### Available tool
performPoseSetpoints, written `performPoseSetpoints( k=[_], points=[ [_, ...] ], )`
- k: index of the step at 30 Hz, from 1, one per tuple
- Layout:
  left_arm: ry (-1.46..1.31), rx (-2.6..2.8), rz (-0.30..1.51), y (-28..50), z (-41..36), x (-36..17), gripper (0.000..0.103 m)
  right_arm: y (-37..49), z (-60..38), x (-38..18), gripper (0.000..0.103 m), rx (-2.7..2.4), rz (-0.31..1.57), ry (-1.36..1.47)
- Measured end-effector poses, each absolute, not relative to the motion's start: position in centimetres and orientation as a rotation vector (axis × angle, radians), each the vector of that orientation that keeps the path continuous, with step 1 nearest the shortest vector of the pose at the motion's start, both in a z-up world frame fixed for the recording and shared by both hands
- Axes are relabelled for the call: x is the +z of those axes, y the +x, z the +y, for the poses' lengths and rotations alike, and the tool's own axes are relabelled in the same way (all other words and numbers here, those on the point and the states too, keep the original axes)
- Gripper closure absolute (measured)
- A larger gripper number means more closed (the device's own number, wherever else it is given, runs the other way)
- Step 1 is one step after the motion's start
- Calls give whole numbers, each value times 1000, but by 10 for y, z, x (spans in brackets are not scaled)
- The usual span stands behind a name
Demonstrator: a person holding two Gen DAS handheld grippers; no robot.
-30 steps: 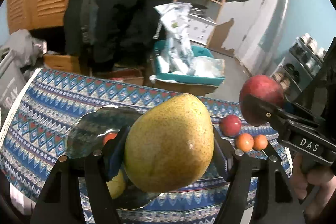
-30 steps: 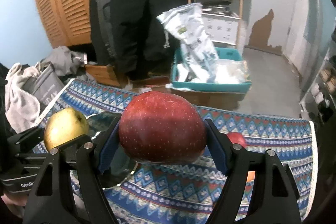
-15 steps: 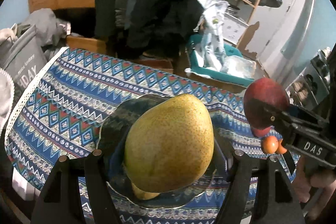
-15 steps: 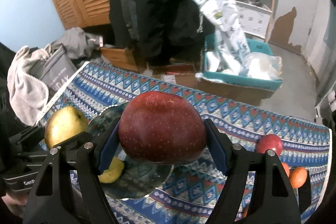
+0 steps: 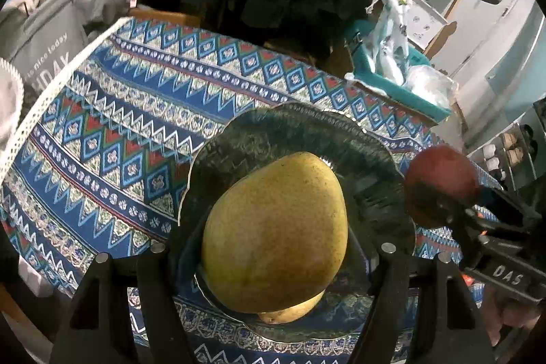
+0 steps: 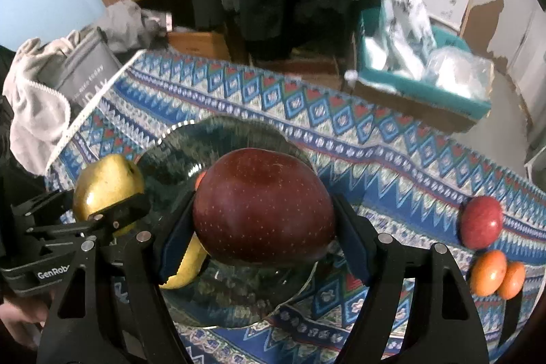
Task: Organize fruits
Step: 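Lower the apple into the bowl with the right gripper while the left releases the pear there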
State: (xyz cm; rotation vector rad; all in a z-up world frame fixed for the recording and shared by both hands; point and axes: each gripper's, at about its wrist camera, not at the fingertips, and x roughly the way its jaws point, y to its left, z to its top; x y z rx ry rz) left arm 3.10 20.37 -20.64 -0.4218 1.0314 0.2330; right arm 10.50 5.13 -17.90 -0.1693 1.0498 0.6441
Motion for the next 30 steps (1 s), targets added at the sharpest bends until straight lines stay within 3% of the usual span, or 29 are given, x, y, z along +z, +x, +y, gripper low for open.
performPoseSetpoints(
  k=[14, 30],
  points=[
    [-442, 251, 1131, 36, 208, -241, 29, 108, 55, -225, 26, 642, 1167, -164],
    [-422, 254, 1124, 37, 205, -235, 31, 107, 54, -224, 27, 659, 1175, -131]
  ],
)
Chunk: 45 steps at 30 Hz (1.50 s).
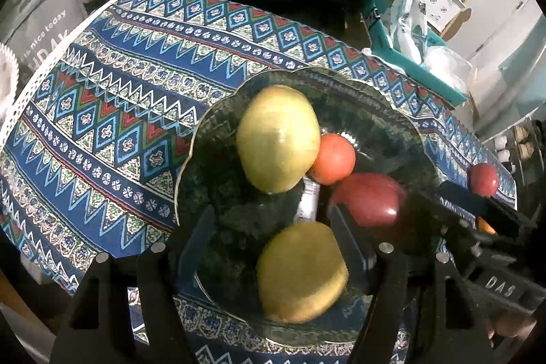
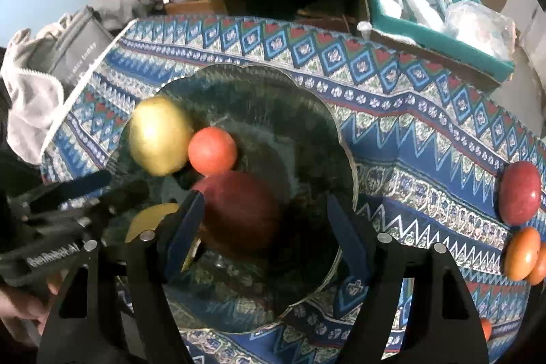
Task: Organize fruits
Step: 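Lower the apple into the bowl with the right gripper while the left releases the pear there, then lift both open grippers from the bowl and move toward the remaining oranges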
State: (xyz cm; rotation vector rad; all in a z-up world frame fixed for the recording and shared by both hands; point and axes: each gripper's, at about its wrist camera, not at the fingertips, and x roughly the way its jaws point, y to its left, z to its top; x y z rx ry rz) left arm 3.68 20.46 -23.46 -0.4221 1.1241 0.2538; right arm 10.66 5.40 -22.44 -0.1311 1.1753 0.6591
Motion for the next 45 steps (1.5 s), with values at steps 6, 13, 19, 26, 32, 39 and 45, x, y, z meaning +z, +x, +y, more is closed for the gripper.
performPoseSetpoints(
  k=[6, 13, 19, 26, 32, 39, 45],
  points=[
    [-399, 240, 1082, 32, 197, -214, 30, 111, 41, -207, 27, 633, 1139, -92],
    [-340, 211, 1042, 31, 179, -192, 24, 110, 28, -184, 27, 582, 1090, -111],
    [-322, 183, 1017, 32, 165, -179, 19, 107, 12, -160, 27, 560, 1043, -104],
    [-369, 137, 986, 33, 154, -163, 16, 103, -12, -141, 27, 522, 1005, -116],
    [-360, 112, 940, 32, 139, -141, 16, 96, -33, -122, 27, 488, 951, -133],
    [-288, 89, 899, 33, 113, -117, 16, 90, -62, -98, 27, 468, 892, -106],
    [-232, 71, 874, 34, 93, -98, 16, 85, -89, -84, 27, 435, 860, -79]
  ],
)
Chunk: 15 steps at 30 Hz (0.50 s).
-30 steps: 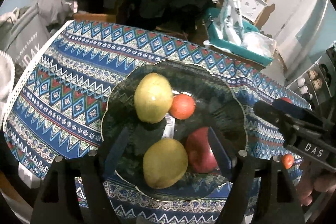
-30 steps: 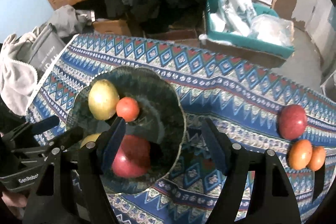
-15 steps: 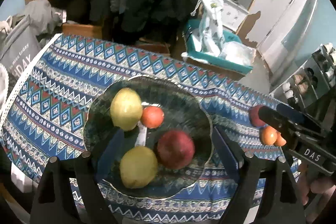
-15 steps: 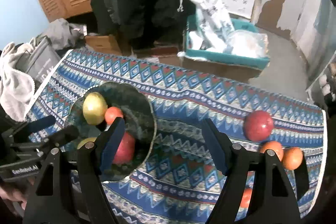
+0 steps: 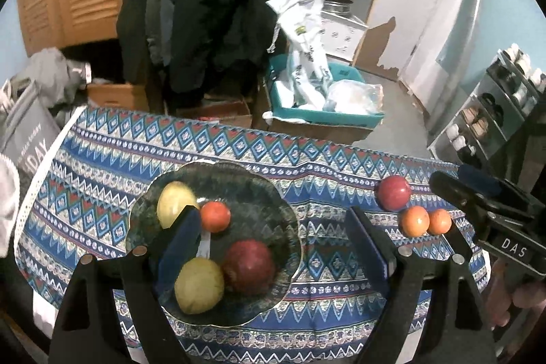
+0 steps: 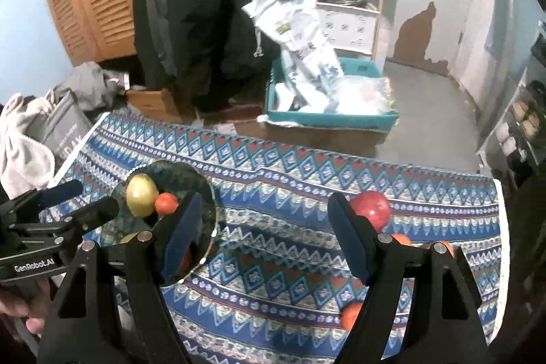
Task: Organize fruits
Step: 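Lift both open grippers from the bowl and move toward the remaining oranges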
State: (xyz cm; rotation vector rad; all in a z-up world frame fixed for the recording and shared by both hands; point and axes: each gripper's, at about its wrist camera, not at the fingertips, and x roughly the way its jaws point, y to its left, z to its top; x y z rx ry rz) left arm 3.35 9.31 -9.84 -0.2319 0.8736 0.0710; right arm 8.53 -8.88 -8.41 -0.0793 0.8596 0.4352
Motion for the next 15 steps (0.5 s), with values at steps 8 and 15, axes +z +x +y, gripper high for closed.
performPoseSetpoints(
  k=[8, 15],
  points=[
    [-193, 47, 857, 37, 69, -85, 14, 81, -126, -78, 26, 387, 842, -47],
    [-160, 12, 863, 46, 44, -82, 13, 80, -161, -83, 26, 331, 846, -19]
  ],
)
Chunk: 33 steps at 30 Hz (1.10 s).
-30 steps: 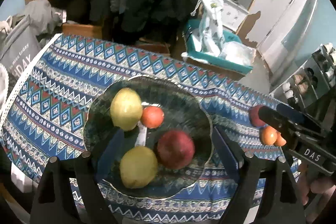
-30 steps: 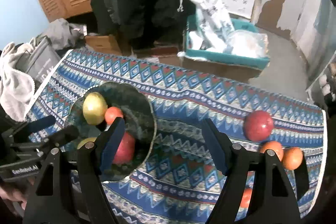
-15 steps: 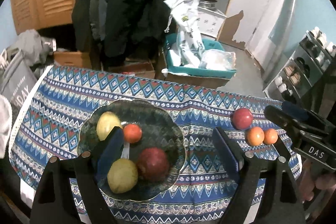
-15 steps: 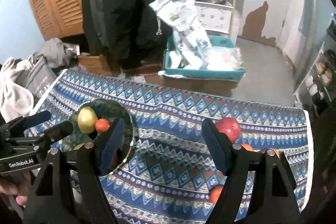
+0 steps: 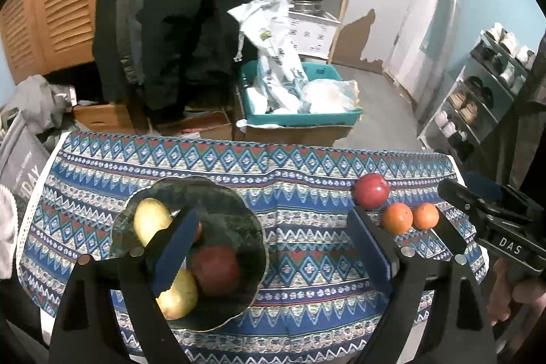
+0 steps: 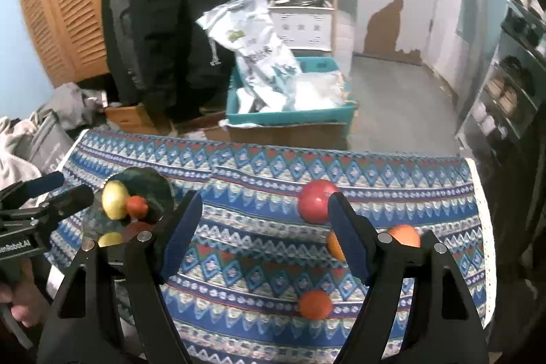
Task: Organize fruits
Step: 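Lift both open grippers from the bowl and move toward the remaining oranges, then lower the right gripper onto a large orange while the left approaches another orange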
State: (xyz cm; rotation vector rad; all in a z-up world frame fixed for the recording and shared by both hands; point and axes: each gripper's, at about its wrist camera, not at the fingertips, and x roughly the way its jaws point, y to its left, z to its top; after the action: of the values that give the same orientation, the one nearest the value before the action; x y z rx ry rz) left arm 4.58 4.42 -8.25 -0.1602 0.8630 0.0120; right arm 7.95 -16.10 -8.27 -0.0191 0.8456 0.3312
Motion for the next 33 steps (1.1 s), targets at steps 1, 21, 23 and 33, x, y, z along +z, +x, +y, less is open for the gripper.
performPoseSetpoints(
  k=[1, 21, 23, 33],
  points=[
    [-153, 7, 864, 47, 40, -82, 13, 79, -167, -83, 26, 322, 845, -15],
    [-57, -68, 926, 82, -29, -103, 10, 86, -254, -120, 26, 185, 906, 68],
    [-49, -69, 948, 88, -33, -111, 10, 90, -257, -128, 26, 183, 923, 75],
    [-27, -55, 1031, 115, -44, -156, 10, 120, -250, -179, 26, 209, 1036, 70]
  ],
)
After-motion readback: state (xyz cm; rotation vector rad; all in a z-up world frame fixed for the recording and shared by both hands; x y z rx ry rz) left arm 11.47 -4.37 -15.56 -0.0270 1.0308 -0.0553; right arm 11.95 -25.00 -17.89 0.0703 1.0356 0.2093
